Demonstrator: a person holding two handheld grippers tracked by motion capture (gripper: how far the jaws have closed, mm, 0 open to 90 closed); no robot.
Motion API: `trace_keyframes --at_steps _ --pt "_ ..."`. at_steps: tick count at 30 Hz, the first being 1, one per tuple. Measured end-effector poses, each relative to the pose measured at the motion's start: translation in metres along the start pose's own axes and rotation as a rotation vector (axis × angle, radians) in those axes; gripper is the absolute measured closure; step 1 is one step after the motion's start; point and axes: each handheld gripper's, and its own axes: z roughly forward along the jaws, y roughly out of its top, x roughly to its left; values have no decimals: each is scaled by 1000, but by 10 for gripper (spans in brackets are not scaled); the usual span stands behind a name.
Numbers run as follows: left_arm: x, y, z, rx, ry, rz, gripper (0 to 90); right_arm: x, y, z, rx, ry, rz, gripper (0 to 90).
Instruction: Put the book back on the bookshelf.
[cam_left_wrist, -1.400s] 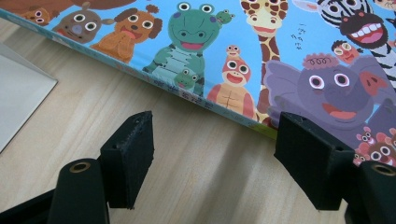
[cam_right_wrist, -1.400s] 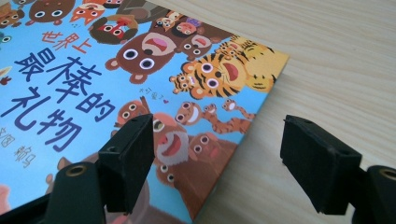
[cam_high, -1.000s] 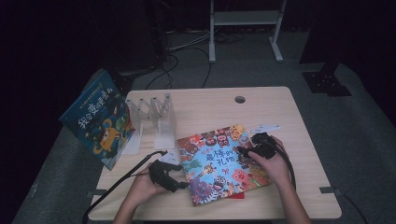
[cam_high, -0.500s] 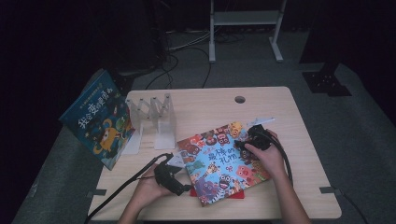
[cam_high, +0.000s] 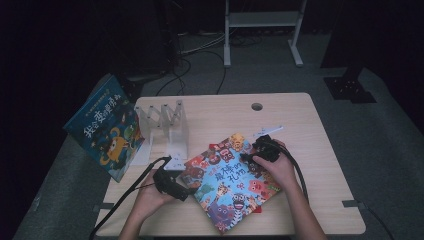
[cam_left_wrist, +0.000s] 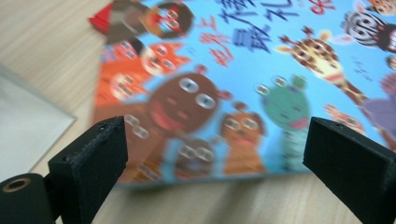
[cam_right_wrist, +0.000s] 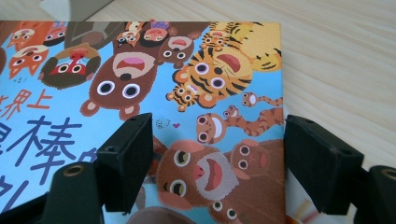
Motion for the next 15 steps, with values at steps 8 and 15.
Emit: trace_keyframes --at_steps 8,15 --pt "13 0 4 0 15 -72 58 18 11 13 17 57 -70 253" --pt "22 2 10 17 5 -106 58 24 14 -4 -15 26 -97 331"
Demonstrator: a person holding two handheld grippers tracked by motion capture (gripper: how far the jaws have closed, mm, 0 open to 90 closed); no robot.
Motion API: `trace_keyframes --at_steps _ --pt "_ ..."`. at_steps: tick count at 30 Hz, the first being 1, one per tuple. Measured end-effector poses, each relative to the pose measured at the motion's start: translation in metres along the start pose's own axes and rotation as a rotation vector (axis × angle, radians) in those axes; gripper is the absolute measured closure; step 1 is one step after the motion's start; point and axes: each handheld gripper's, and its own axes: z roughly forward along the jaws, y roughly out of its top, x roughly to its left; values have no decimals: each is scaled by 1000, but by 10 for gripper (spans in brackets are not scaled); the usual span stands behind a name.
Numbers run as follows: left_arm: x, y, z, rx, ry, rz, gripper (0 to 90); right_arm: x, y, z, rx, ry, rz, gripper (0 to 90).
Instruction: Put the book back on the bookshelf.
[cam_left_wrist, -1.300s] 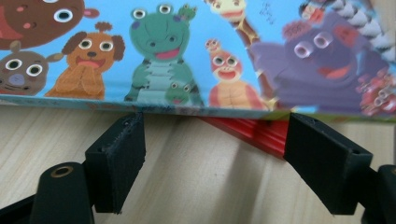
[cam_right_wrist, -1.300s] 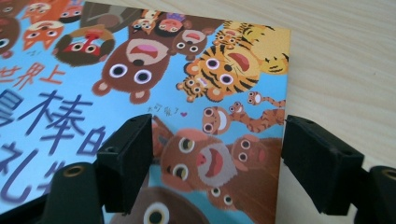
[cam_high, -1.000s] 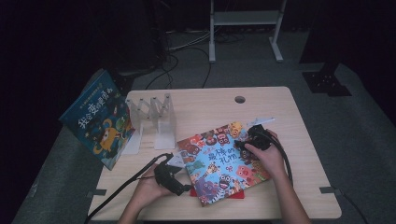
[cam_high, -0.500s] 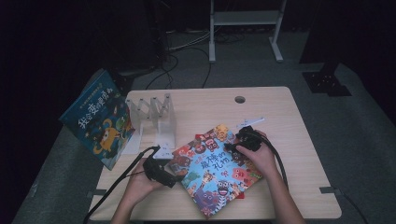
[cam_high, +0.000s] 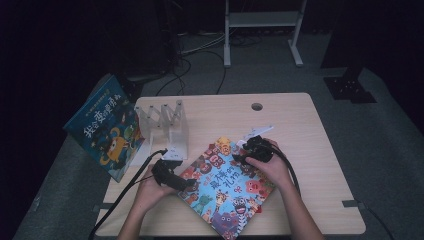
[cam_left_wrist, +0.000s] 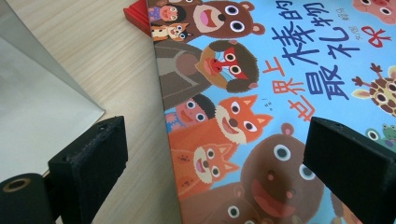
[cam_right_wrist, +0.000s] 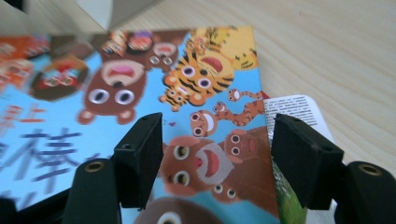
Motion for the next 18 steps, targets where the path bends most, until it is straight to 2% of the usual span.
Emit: trace_keyframes --at_steps 6,7,8,13,16,18 --pt "2 -2 8 30 -6 -6 58 2 -19 -35 -31 -20 -10 323" --pt "2 -2 8 30 -6 -6 58 2 -19 -35 -31 -20 -10 323" --pt "3 -2 10 36 -3 -5 58 3 -29 -44 -34 -22 -8 320" --pt "5 -2 14 27 -24 -27 57 7 -55 -67 -45 -33 -2 316" --pt "6 -3 20 23 -23 -30 23 8 -73 -80 -49 -46 -5 309" --pt "7 0 23 52 -23 -25 22 10 -85 -87 -52 -48 -2 305"
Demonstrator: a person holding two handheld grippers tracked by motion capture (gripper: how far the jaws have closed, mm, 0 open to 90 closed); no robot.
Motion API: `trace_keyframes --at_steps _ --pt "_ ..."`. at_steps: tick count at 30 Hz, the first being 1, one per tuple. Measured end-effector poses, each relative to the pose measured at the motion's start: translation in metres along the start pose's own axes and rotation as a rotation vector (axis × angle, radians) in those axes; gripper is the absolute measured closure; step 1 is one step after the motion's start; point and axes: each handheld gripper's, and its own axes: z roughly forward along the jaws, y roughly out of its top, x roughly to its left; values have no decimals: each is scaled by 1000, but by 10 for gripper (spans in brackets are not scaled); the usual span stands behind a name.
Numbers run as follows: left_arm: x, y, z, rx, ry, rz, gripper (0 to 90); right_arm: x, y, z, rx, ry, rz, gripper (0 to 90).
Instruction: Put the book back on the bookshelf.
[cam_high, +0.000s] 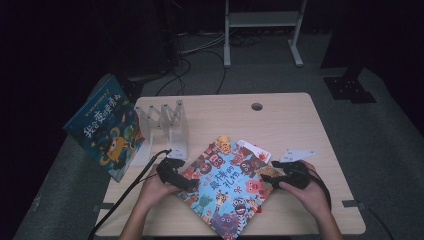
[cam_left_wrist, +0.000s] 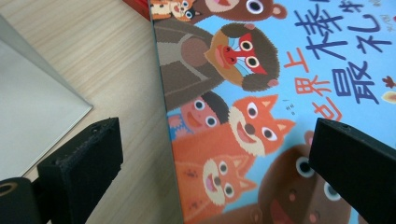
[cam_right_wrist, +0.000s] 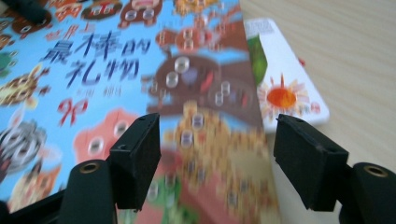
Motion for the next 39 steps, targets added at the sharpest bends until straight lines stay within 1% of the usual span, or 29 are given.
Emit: trace_keyframes --at_steps 1,2,3,4,6,7,8,10,11,12,14,15,16,17,19,20,21,22,26,28,29,30,31,32,33,35,36,39 --pt "0 0 0 0 0 0 10 1 -5 -4 -12 -9 -7 296" --pt "-1 4 3 27 13 15 6 3 -11 -9 -11 -14 -1 296" --pt "-2 7 4 25 18 20 0 4 -14 -12 -10 -16 -2 301" --pt "-3 9 5 19 25 15 0 6 -18 -15 -7 -20 -2 305" --pt "-2 13 11 21 -5 -11 0 10 -24 -18 -5 -33 -5 301" --pt "-2 14 13 20 -12 -10 0 12 -27 -17 -4 -41 -9 289" --pt "-3 15 14 11 -15 -9 0 14 -28 -18 -15 -40 -6 289" --pt "-3 16 15 10 -19 -2 0 15 -30 -18 -21 -40 -8 290" --pt "-2 17 16 11 -33 1 0 18 -32 -20 -21 -40 -12 286" --pt "-3 17 17 5 -39 -4 0 20 -33 -20 -20 -42 -13 286" --pt "-2 18 17 12 -44 5 0 23 -34 -23 -14 -62 -25 282" --pt "-2 18 18 13 -45 5 0 27 -36 -25 0 -86 -32 276" --pt "-2 18 18 11 -50 0 0 29 -37 -26 7 -98 -36 272" --pt "-2 17 18 5 -55 -10 0 32 -39 -27 9 -106 -34 255" --pt "-2 17 19 3 -61 -11 0 34 -41 -28 9 -112 -31 259" --pt "0 16 19 0 -74 -16 0 39 -45 -28 4 -104 -16 257" --pt "0 16 19 0 -74 -16 0 39 -45 -28 4 -104 -16 257" --pt "0 15 20 -2 -84 -17 0 41 -46 -26 -1 -123 -24 257" --pt "-1 15 21 4 -104 -18 0 40 -44 -21 0 -155 -33 269" --pt "-1 14 21 3 -108 -21 0 35 -41 -19 -1 -143 -22 263" --pt "-1 14 21 3 -111 -12 0 33 -40 -18 -3 -144 -21 261" --pt "-1 13 21 -1 -115 -14 0 32 -39 -17 -7 -144 -21 261" --pt "0 12 20 5 -122 -12 0 30 -38 -16 -9 -148 -19 262" --pt "0 10 21 -1 -132 -28 0 28 -37 -15 -12 -152 -16 263" --pt "1 8 21 -11 -139 -37 0 27 -36 -14 -14 -157 -16 271" --pt "1 5 21 -26 -143 -44 0 28 -34 -14 -16 -171 -29 289" --pt "1 4 21 -29 -144 -47 0 30 -35 -14 -14 -164 -28 284" --pt "1 4 21 -31 -144 -44 0 39 -39 -13 -11 -123 -51 283"
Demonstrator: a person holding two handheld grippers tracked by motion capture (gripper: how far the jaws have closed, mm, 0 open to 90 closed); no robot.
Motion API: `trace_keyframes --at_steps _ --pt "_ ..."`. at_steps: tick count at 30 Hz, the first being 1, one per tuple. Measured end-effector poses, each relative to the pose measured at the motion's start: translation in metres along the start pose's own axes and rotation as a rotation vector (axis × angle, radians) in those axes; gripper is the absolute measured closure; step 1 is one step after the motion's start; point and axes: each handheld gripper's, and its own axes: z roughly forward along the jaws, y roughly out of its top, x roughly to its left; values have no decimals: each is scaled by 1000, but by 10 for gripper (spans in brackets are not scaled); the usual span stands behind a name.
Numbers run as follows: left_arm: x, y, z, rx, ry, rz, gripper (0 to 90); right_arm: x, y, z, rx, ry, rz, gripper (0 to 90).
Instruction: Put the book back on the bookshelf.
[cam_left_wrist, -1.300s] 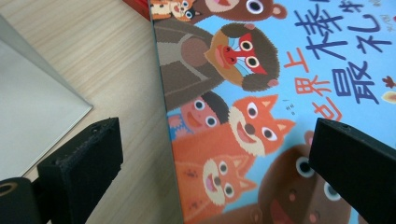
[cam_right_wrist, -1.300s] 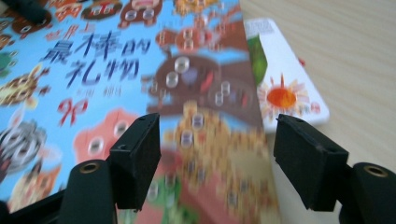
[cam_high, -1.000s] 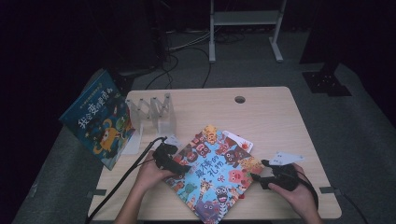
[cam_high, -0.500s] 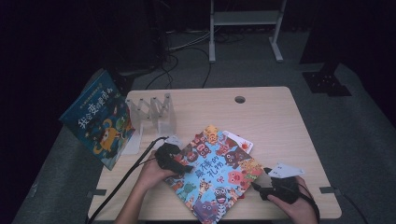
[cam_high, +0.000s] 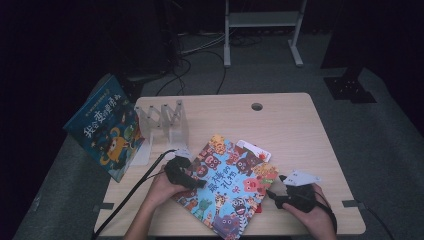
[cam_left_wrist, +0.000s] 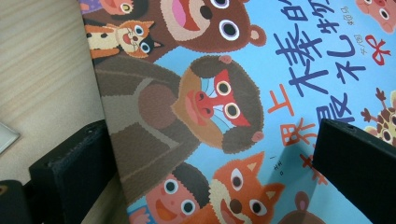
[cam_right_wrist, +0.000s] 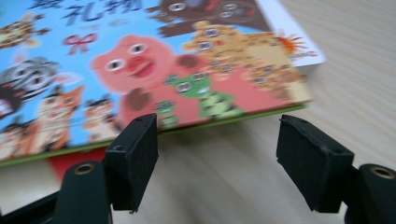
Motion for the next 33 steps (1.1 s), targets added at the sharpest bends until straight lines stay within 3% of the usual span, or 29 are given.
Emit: trace_keyframes --at_steps 8,15,24,26,29,33 --pt "1 -1 0 -2 -7 17 0 27 -1 -2 -9 82 -67 296" --pt "6 -5 -2 -4 -27 -7 0 31 1 5 -5 86 -75 284" --pt "11 -5 -9 17 2 -39 0 39 6 14 -19 90 -81 283" --pt "13 -5 -12 6 -2 -56 0 40 7 16 -24 91 -77 283" --pt "17 -6 -22 -53 -25 -84 23 42 8 19 -26 82 -85 283" --pt "15 -2 -33 -89 -35 -69 37 43 9 20 -21 74 -85 282"
